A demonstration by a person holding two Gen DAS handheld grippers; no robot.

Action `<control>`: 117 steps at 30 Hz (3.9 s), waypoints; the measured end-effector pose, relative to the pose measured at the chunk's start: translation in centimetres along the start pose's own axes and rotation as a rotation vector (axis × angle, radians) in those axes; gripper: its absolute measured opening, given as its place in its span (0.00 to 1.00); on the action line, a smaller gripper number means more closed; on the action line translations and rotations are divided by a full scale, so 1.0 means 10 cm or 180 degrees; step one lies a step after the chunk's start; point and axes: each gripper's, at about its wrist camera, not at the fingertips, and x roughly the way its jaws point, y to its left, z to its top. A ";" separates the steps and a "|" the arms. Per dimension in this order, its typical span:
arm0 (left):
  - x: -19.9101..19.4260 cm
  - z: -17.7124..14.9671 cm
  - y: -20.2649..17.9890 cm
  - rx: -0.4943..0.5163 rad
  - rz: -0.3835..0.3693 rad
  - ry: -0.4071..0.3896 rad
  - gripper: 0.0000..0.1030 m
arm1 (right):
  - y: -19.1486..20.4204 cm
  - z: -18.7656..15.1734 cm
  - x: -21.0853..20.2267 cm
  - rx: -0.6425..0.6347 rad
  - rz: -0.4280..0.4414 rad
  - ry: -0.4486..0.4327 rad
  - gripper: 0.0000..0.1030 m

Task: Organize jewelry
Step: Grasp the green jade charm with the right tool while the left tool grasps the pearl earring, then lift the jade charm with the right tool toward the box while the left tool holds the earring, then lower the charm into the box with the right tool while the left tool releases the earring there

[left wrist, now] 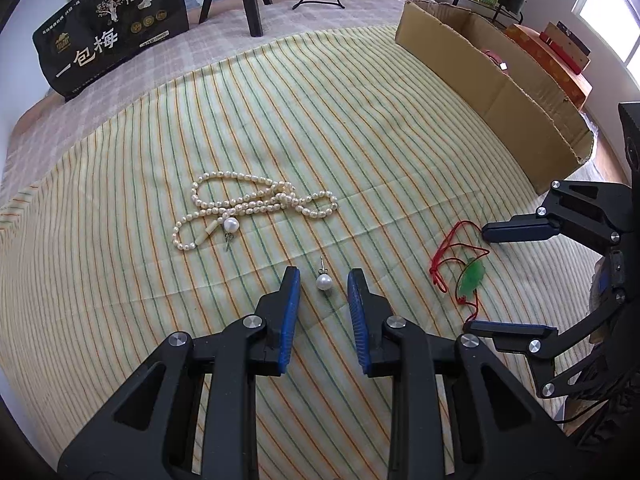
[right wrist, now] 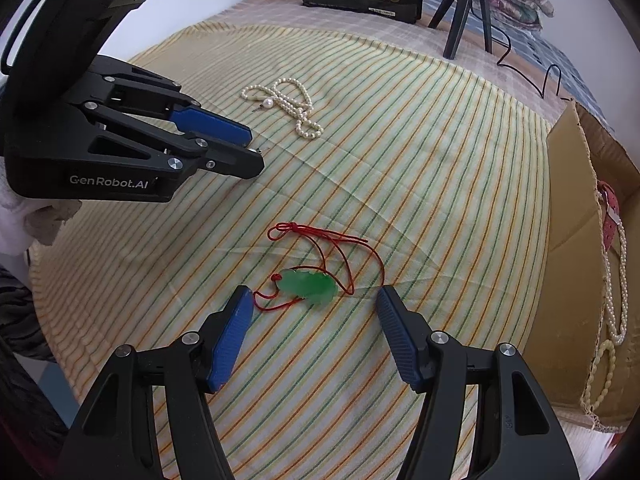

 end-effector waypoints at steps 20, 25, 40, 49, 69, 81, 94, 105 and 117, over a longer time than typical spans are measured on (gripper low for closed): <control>0.02 0.00 0.01 0.0010 0.0007 -0.0023 0.07 | 0.00 0.04 0.01 0.0086 0.0057 -0.0031 0.14; -0.02 -0.01 0.01 0.0026 0.0021 -0.0060 0.06 | 0.01 0.04 0.01 0.0077 0.0062 -0.0027 0.14; -0.19 -0.03 0.01 0.0017 0.0020 -0.0202 0.06 | 0.00 0.03 -0.15 0.0030 0.0048 -0.0157 0.14; -0.41 -0.02 -0.05 0.0083 0.0048 -0.0357 0.06 | -0.05 0.10 -0.45 0.0060 -0.0012 -0.0390 0.14; -1.00 0.24 -0.44 0.0175 -0.0144 -0.0768 0.06 | -0.51 0.07 -1.30 0.0422 -0.0157 -0.0940 0.14; -1.02 0.50 -1.18 0.0515 -0.0359 -0.0868 0.06 | -1.17 -0.08 -1.72 0.0698 -0.0491 -0.1069 0.14; -0.73 0.79 -1.81 0.0637 -0.0506 -0.0843 0.06 | -1.77 -0.16 -1.69 0.0972 -0.0661 -0.1069 0.14; -0.45 0.96 -2.08 0.0594 -0.0571 -0.0794 0.06 | -2.11 -0.12 -1.50 0.1133 -0.0633 -0.1025 0.14; -0.26 1.02 -2.21 0.0625 -0.0500 -0.0729 0.06 | -2.35 -0.04 -1.24 0.1231 -0.0598 -0.0914 0.14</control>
